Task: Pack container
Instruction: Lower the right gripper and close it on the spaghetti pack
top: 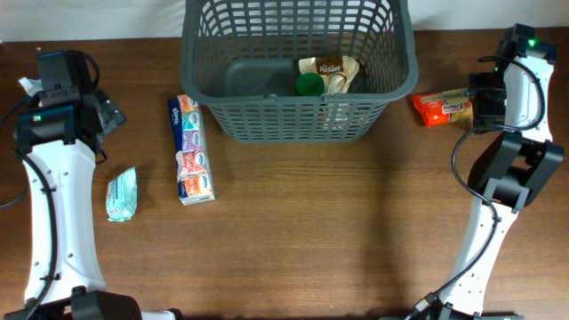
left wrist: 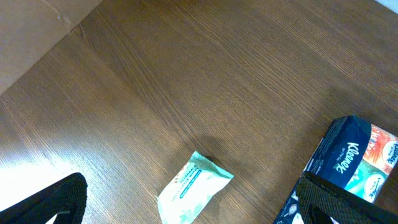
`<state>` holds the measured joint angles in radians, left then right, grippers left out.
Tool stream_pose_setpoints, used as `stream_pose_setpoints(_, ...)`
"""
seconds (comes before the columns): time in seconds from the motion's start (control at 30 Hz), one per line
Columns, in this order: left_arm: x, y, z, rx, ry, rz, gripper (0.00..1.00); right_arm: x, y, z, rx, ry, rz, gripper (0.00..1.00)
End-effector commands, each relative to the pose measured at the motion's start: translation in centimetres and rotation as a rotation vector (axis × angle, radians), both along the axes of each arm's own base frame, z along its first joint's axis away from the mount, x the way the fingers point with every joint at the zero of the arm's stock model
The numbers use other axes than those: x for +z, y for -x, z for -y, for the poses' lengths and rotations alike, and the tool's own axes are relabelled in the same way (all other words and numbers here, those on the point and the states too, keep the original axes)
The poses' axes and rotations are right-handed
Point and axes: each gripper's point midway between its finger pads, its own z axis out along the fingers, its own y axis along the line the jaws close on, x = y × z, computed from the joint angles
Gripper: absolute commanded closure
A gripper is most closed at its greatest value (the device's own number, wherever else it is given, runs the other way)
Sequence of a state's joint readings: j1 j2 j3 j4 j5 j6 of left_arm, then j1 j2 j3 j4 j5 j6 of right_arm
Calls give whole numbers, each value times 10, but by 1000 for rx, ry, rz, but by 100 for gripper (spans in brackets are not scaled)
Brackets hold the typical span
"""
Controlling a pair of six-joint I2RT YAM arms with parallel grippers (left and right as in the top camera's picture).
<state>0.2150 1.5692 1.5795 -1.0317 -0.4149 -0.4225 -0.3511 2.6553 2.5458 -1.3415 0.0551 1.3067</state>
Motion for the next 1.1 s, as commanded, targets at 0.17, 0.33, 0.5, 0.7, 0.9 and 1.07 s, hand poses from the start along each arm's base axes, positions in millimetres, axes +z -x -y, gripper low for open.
stream_pose_setpoints(0.17, 9, 1, -1, -3, -8, 20, 0, -29, 2, 4, 16, -11, -33, 1)
stream_pose_setpoints(0.33, 9, 1, -1, -4, -8, 20, 0, -44, 21, 3, -19, -16, -125, 1)
stream_pose_setpoints(0.5, 9, 1, -1, -3, -8, 20, 0, -52, 32, 3, -19, -15, -177, 1)
stream_pose_setpoints(0.7, 9, 1, -1, -4, -8, 20, 0, -49, 57, 2, -79, -3, -278, 1)
stream_pose_setpoints(0.9, 9, 1, -1, -4, -8, 20, 0, -50, 55, 2, -72, -5, -270, 1)
stream_pose_setpoints(1.07, 9, 1, -1, -3, -8, 20, 1, -54, 15, 1, 82, -33, -109, 1)
